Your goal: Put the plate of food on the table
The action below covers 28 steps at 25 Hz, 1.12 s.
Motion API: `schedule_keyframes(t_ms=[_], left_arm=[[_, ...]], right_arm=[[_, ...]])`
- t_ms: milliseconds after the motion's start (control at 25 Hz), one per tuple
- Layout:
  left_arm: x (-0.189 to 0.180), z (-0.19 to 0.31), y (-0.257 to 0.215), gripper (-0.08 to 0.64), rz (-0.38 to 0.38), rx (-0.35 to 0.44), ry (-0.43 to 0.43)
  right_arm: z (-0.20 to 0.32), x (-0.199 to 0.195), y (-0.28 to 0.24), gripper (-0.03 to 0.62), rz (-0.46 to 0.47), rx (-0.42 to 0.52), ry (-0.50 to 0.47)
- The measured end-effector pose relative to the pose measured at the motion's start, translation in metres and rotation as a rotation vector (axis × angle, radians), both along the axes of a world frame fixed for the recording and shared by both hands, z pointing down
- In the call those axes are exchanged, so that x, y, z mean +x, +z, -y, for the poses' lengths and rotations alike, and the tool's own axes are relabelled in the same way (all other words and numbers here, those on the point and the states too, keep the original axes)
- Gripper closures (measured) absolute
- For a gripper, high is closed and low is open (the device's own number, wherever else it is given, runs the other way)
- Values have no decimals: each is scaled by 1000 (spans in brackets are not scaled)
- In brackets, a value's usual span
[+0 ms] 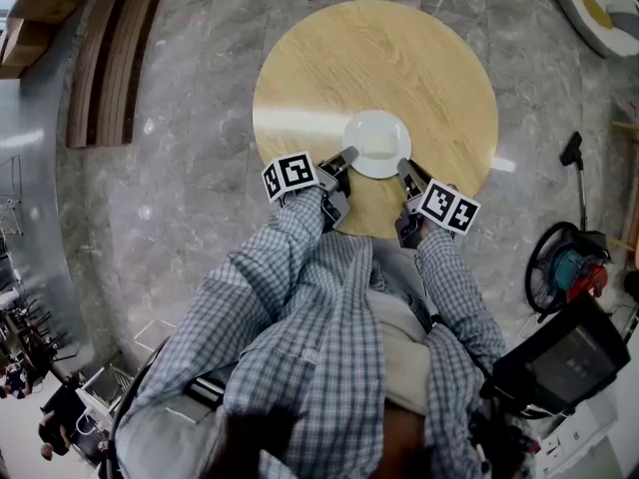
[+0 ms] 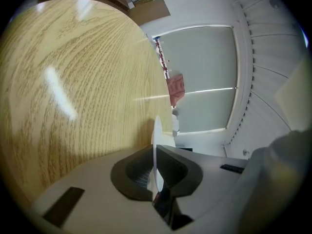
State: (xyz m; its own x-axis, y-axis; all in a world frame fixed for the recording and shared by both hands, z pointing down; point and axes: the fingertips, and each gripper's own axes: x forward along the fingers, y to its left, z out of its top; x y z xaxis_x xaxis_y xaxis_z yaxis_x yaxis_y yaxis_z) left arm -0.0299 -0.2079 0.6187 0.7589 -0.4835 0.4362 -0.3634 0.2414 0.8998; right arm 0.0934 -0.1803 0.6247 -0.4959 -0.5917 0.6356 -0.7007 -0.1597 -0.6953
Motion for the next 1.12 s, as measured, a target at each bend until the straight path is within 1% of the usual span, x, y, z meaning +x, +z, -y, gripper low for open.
schedule_keyframes(t_ms=[320,560,720,800,880,960,1040,1120], left_arm=[[1,-4,5,541,14,1,4],[-1,-4,13,541,20,-12,-8],[-2,-5,15,541,15,-31,-21],[-3,-4,16,541,16,-34,-21],[-4,-3,17,541,16,-37,-23],[-4,-2,18,541,14,-42,-29],[-3,-2,19,541,13,-44,-33],[-2,-2,19,541,13,-44,-33]], right_arm=[[-2,0,7,520,-57,-5,-43],[-1,0,11,515,-125,19,-110],[-3,2,10,495,-126,24,-119],[-5,3,7,495,-162,49,-155],[-4,3,0,495,-241,99,-215],[-5,-2,-8,495,-358,176,-323],[-8,-14,-17,495,-506,272,-490],[-15,-33,-24,495,-631,365,-664]])
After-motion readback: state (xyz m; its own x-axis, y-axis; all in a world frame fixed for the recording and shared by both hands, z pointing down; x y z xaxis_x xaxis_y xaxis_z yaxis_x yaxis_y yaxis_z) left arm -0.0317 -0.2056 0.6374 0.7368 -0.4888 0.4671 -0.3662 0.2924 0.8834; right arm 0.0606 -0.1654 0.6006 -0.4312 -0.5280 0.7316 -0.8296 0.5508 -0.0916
